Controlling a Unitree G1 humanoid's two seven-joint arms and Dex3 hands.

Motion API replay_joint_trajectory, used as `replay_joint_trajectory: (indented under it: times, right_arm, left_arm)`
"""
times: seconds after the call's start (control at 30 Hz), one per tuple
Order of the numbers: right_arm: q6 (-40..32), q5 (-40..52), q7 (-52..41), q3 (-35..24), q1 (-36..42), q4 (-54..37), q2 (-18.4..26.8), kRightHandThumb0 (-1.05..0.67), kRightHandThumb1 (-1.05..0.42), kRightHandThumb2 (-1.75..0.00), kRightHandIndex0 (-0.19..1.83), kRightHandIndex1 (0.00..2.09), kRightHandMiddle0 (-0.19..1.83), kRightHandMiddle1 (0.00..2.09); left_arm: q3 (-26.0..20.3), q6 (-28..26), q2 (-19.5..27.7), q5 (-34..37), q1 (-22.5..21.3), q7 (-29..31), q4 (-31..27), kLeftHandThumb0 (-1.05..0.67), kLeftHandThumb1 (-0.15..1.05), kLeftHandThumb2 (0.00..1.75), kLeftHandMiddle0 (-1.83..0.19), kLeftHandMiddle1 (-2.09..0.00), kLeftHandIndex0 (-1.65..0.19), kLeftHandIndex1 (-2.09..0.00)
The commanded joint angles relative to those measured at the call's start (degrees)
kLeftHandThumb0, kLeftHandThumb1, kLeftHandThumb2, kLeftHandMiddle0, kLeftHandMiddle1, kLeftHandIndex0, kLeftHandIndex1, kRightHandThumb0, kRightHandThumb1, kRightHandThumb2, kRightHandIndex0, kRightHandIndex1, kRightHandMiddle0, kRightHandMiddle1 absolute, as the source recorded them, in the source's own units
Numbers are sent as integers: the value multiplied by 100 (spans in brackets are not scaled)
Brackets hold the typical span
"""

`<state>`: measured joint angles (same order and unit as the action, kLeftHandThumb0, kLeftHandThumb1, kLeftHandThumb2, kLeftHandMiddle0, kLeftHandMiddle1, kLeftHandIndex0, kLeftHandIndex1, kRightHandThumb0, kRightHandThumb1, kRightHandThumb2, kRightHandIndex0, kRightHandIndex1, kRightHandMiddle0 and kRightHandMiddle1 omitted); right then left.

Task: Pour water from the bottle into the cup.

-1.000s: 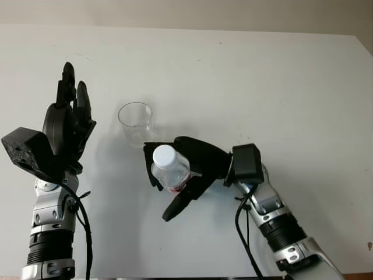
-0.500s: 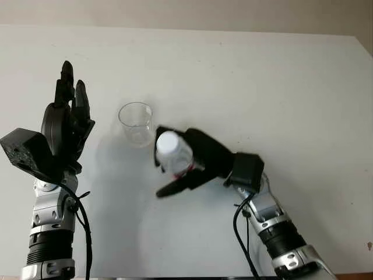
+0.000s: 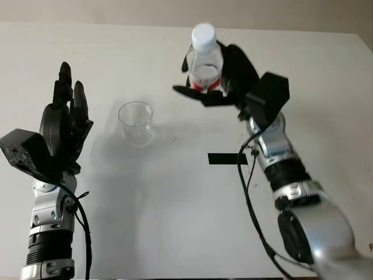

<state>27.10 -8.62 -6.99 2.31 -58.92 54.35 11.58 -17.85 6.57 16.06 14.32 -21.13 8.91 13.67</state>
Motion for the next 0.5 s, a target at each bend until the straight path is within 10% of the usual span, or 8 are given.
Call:
replay_joint_trajectory:
  times: [0.0,0.47]
  right_arm:
    - [6,-267,342,115,-469,292,90,-13,-101,-32,137,209,139,209]
    - [-701,-2956,2243,2102,-1905,1755,152,-13,-96,-26,107,209,67,209]
  left_arm:
    - [-16,53,13,-10,-24,-4,29,-72,105,63,8,-5,11,-6]
    - [39,119,-2,-49,-74,15,147,-72,105,66,10,-5,13,-4]
